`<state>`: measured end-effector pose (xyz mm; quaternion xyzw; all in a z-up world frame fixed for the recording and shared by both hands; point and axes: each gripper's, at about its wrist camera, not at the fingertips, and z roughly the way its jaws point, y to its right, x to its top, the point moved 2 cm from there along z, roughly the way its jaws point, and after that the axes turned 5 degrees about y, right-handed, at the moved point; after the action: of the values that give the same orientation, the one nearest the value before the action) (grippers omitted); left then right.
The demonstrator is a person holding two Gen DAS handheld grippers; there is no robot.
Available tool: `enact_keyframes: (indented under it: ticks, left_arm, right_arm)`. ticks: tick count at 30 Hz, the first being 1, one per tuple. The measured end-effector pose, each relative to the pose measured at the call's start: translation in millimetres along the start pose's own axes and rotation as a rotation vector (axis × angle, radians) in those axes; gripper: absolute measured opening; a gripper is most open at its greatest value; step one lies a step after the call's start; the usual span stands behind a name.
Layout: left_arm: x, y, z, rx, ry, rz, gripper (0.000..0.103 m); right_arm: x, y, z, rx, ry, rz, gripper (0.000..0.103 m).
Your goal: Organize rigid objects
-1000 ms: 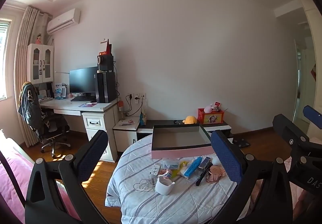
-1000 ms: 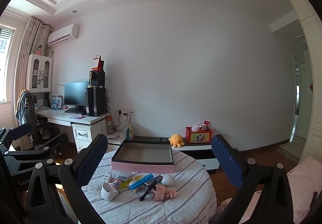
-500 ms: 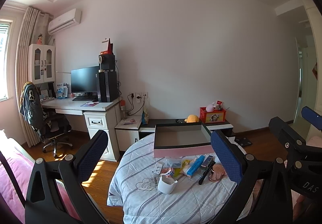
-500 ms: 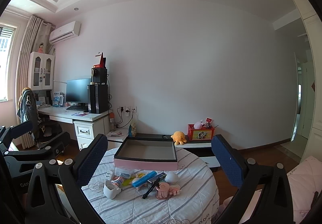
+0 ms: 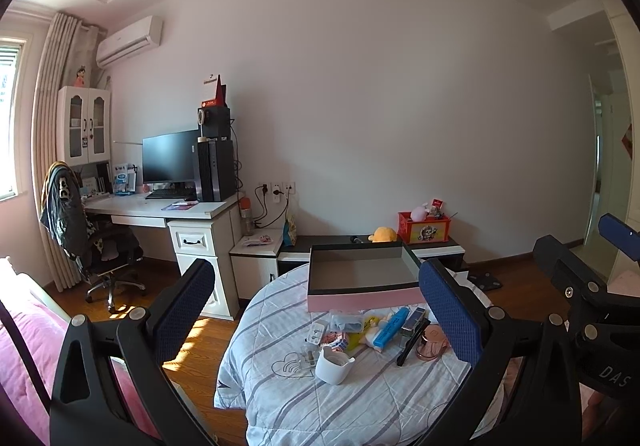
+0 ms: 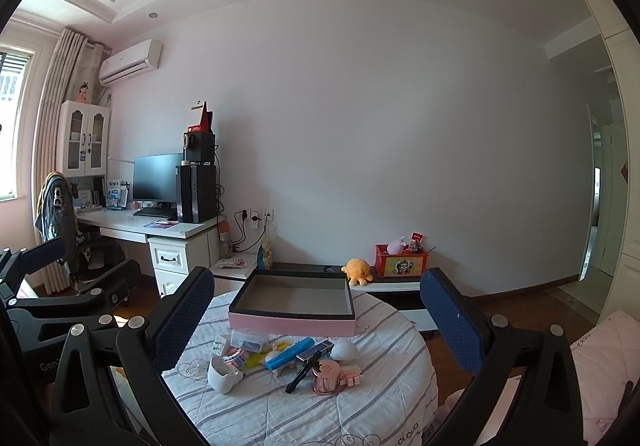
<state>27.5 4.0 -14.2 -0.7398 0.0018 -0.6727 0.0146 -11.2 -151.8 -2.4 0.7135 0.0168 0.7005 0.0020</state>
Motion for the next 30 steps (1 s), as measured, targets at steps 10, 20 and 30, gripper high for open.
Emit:
enact_keyframes:
  ticks: [10, 20, 30]
  left_arm:
    - [-0.9, -2.0, -0.9, 0.001, 0.003, -0.003, 0.103]
    - [-1.3, -2.8, -1.8, 0.002, 0.002, -0.003, 0.103]
    - [-0.1, -2.5, -2.0, 0.0, 0.001, -0.002, 0.103]
  right_arm:
    - [-0.8, -0.9, -0.2, 0.002, -0.001, 0.001, 0.103]
    - [-2.3, -4.2, -1.5, 0.003, -0.001, 0.0, 0.103]
    - [-2.6, -6.5, -3.4, 0.003, -0.001, -0.001, 0.103]
